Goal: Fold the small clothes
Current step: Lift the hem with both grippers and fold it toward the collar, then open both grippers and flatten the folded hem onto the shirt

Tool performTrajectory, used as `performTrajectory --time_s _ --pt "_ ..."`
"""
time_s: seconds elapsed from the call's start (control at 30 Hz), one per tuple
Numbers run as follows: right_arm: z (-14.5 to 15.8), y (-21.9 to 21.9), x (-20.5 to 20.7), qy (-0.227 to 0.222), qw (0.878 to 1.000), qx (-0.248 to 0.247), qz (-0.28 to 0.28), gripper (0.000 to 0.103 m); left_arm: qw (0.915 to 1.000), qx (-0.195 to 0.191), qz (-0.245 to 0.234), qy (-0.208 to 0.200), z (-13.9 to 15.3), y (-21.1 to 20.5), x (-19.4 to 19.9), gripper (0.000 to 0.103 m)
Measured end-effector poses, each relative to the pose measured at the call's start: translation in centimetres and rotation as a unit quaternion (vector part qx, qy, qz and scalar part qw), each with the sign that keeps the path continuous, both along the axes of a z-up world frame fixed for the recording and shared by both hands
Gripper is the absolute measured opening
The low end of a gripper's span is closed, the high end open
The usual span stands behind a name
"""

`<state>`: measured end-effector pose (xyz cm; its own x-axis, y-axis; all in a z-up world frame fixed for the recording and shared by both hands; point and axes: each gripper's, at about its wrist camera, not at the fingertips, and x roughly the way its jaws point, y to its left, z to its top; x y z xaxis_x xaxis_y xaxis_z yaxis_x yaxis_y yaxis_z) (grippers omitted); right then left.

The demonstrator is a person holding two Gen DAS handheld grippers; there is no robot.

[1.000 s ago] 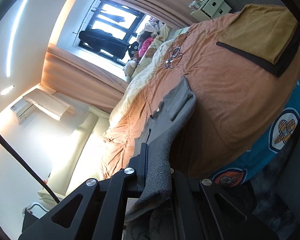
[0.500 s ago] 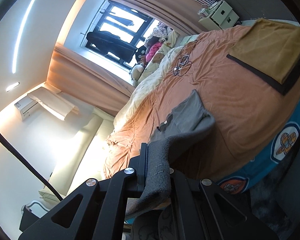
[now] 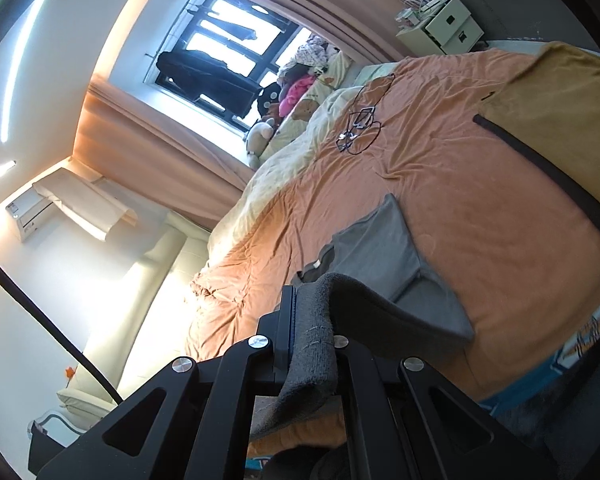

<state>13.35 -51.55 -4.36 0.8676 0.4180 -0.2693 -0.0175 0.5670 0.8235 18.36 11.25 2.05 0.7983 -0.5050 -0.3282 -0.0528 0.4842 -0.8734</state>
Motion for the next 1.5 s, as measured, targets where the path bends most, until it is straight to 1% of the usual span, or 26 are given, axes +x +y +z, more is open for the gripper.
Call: performTrajectory --time_s 0.1,0.27,0.5,0.7,0.9,1.07,1.17,1.23,1.3,1.33,1.37,1.4,1.43,1.47,1.5 --pt "-0.4 -0.2 3.5 0.012 1.0 -0.002 0.004 0.0 0.9999 0.011 0.002 0.01 -0.3 -0.7 3.2 0.005" --pt "-0.7 -0.1 7.7 0.033 0.999 -0.01 0.008 0.0 0.999 0.027 0.004 0.035 -1.6 -1.4 7.9 0.005" --pt "-1.9 0.7 14.2 0.071 0.997 -0.013 0.009 0.0 0.9961 0.041 0.001 0.078 -4.7 -2.3 13.7 0.005" --pt "-3.3 1.1 18.2 0.104 0.995 -0.008 0.004 0.0 0.9927 0.043 0.003 0.112 -7.6 -2.8 17.6 0.005" --pt "-4.9 1.2 20.7 0.13 0.991 -0.009 0.002 0.0 0.9881 0.053 0.003 0.144 -10.7 -3.9 21.0 0.005" --pt "-6.0 1.6 22.5 0.154 0.988 -0.015 0.002 0.0 0.9846 0.062 0.008 0.163 -13.0 -4.3 23.3 0.005" --pt "-6.5 2.2 23.7 0.174 0.985 -0.021 0.0 0.0 0.9816 0.064 0.011 0.18 -14.7 -4.5 24.5 0.005" --pt "-6.8 2.8 24.4 0.191 0.981 -0.03 0.004 0.001 0.9789 0.076 0.008 0.189 -15.4 -4.8 25.1 0.006" --pt "-6.7 3.1 24.6 0.2 0.979 -0.046 0.005 0.008 0.9711 0.109 -0.021 0.212 -16.2 -5.8 26.1 0.008" --pt "-6.3 3.5 24.4 0.201 0.978 -0.059 0.006 0.026 0.9682 0.118 -0.028 0.219 -16.4 -6.0 26.3 0.013" --pt "-5.7 3.8 24.1 0.196 0.978 -0.074 0.003 0.061 0.9638 0.133 -0.036 0.228 -16.6 -6.3 26.4 0.026" --pt "-5.3 3.9 23.8 0.191 0.978 -0.081 0.001 0.077 0.9619 0.145 -0.039 0.229 -16.4 -6.3 26.3 0.035" --pt "-4.5 4.1 23.2 0.181 0.979 -0.095 -0.006 0.084 0.9608 0.154 -0.04 0.227 -16.2 -6.4 26.2 0.056" --pt "-3.7 4.3 22.6 0.176 0.978 -0.109 -0.003 0.084 0.9595 0.168 -0.04 0.222 -15.8 -6.4 26.0 0.07" --pt "-3.2 4.5 22.3 0.174 0.978 -0.119 0.003 0.084 0.9579 0.186 -0.041 0.215 -15.1 -6.4 25.6 0.074"
